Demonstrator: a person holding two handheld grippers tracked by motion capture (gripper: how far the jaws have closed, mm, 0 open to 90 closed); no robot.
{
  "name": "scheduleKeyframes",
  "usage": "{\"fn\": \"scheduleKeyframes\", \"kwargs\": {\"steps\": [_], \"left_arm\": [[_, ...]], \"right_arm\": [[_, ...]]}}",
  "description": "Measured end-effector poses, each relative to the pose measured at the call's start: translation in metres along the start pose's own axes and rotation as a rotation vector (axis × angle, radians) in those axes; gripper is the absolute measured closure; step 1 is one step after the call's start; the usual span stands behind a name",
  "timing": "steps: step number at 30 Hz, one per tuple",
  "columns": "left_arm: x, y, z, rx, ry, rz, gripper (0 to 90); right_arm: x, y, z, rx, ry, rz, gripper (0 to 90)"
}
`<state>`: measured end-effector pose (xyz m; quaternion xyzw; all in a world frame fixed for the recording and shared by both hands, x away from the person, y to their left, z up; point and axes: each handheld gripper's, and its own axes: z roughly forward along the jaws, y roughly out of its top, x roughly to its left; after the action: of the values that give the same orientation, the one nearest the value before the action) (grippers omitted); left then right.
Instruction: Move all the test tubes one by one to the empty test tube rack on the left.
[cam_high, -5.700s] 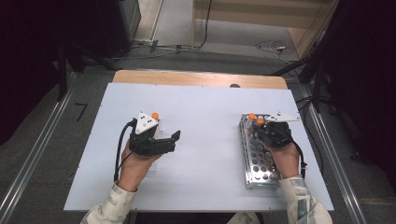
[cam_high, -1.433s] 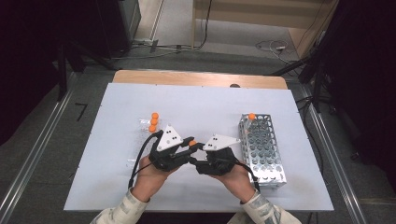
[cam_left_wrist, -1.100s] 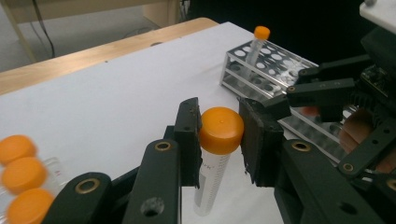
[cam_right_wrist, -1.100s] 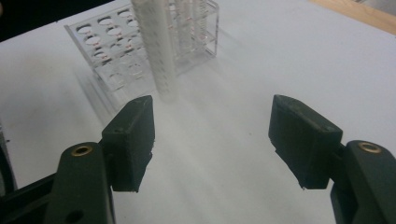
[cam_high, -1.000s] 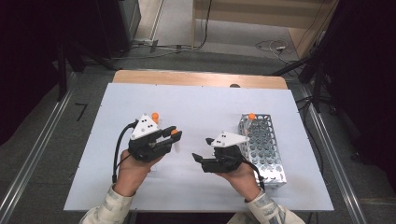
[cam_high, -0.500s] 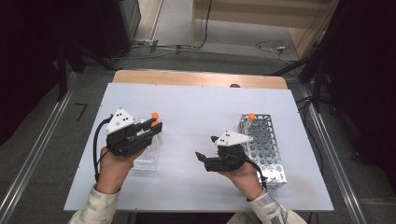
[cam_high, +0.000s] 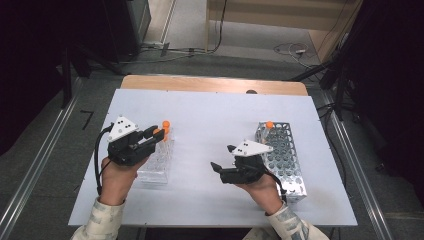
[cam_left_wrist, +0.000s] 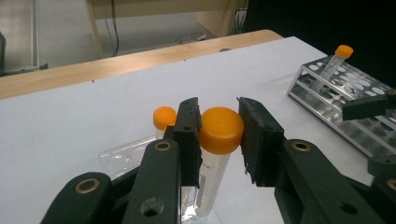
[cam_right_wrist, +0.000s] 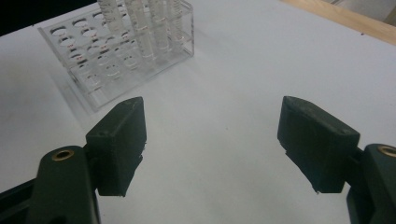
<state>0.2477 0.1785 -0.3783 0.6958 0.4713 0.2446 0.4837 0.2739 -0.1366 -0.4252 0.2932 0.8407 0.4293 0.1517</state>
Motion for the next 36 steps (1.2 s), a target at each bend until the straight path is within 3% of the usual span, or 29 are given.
{"fn": "scheduleKeyframes", "kwargs": {"steps": [5,22,36], "left_arm": [[-0.001,-0.003,0.002,0.005,0.004,-0.002,69.8],[-0.007,-0.019,0.010,0.016,0.080,-0.003,69.6],[-0.012,-0.032,0.019,0.045,0.106,0.002,69.0]], "right_arm": [[0.000,0.000,0.000,0.003,0.000,0.007,22.1],[0.000,-0.001,-0.001,0.007,0.000,-0.001,22.4],[0.001,-0.001,0.000,0.011,0.000,0.002,22.5]]}}
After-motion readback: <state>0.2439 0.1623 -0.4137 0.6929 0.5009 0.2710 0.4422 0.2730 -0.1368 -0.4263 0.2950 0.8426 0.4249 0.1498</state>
